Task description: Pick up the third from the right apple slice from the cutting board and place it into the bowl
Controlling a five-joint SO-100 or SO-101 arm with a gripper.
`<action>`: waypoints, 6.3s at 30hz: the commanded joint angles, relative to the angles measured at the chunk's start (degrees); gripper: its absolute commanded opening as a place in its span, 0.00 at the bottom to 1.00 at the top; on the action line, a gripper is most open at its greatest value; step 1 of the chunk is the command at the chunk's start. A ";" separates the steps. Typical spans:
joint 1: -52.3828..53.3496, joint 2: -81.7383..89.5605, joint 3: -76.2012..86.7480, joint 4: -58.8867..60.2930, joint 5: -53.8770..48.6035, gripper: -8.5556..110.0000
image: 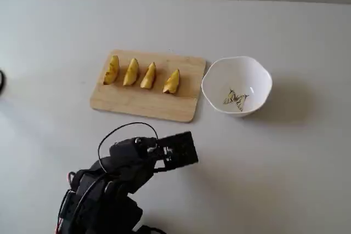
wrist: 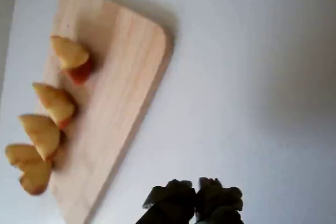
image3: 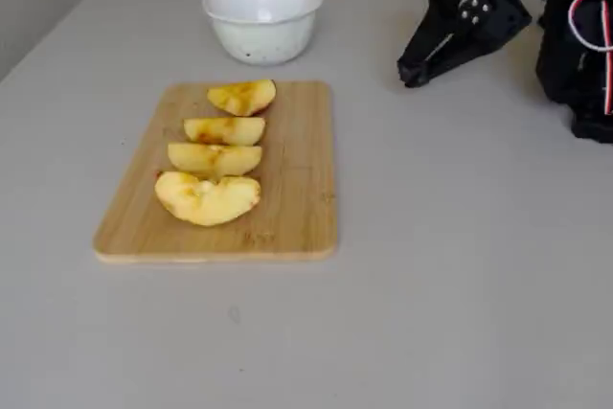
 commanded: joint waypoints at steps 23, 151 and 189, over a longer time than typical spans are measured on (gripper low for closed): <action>-19.51 -97.12 -99.23 17.84 -20.57 0.27; 23.99 -155.30 -180.44 41.57 -25.05 0.39; -14.33 -47.90 -122.70 41.40 15.03 0.07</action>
